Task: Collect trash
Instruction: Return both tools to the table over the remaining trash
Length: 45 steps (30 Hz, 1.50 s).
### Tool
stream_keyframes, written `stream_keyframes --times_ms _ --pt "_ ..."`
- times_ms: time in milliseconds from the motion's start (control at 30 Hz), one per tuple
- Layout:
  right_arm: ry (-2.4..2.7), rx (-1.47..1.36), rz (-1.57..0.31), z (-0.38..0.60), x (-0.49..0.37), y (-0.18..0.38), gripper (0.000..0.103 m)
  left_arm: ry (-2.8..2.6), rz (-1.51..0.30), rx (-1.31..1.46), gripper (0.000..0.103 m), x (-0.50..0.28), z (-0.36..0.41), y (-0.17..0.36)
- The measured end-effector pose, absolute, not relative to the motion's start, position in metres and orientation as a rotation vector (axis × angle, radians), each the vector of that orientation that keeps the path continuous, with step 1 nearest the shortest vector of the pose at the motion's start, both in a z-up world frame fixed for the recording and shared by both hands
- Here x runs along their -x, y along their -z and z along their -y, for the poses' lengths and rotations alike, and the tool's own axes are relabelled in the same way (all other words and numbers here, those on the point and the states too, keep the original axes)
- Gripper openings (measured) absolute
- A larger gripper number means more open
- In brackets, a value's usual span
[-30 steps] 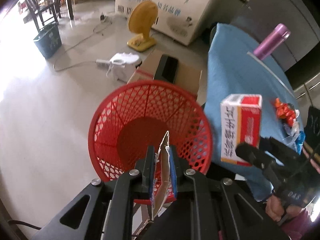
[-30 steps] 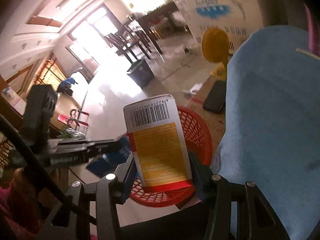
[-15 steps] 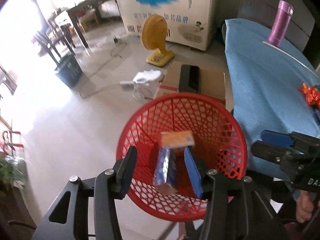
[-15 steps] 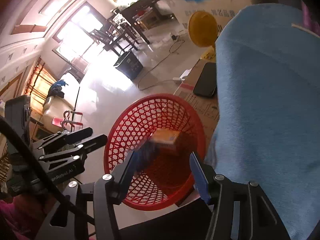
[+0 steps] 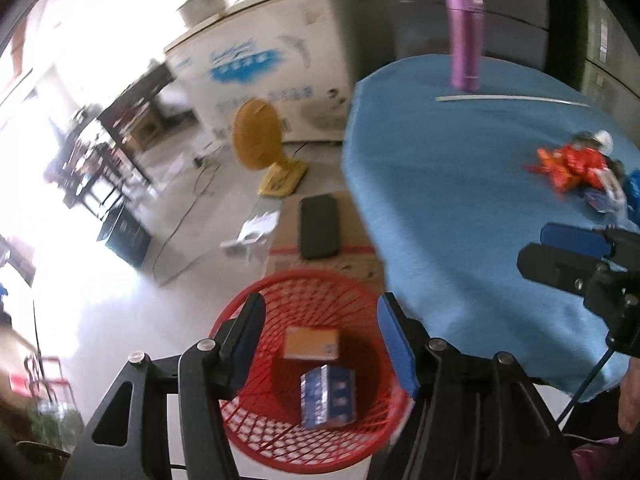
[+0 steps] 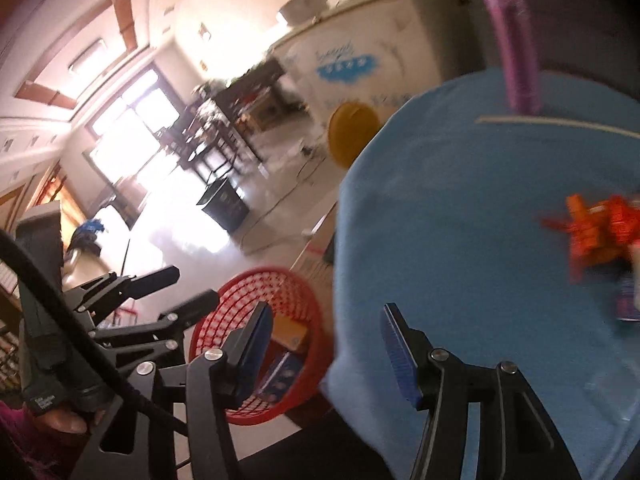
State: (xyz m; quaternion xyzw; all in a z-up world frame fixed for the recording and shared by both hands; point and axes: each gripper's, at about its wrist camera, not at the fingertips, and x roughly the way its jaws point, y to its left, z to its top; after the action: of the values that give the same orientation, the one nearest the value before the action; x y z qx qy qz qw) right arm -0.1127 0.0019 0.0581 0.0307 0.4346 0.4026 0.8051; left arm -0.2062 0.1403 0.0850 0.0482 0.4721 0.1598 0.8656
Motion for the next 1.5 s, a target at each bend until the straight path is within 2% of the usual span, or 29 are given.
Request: stream_keyframes --times_ms 100,533,1067,1500 --pt "-0.798 -0.091 -0.869 0.03 0.115 -0.074 0.068 -0.292 -0.98 -0.146 0.061 0.196 -0.119 -0.089" --pt "-0.451 -0.15 -0.726 0.163 0.123 -0.119 0.068 -0.084 -0.929 -0.304 0.061 0.168 -0.021 -0.107" --pt "-0.188 -0.247 -0.645 0.288 0.151 -0.132 0.068 0.121 -0.85 -0.496 0.061 0.155 0.097 -0.12" --pt "-0.107 -0.314 -0.604 0.337 0.175 -0.135 0.068 0.199 -0.806 -0.57 0.061 0.165 0.145 -0.131"
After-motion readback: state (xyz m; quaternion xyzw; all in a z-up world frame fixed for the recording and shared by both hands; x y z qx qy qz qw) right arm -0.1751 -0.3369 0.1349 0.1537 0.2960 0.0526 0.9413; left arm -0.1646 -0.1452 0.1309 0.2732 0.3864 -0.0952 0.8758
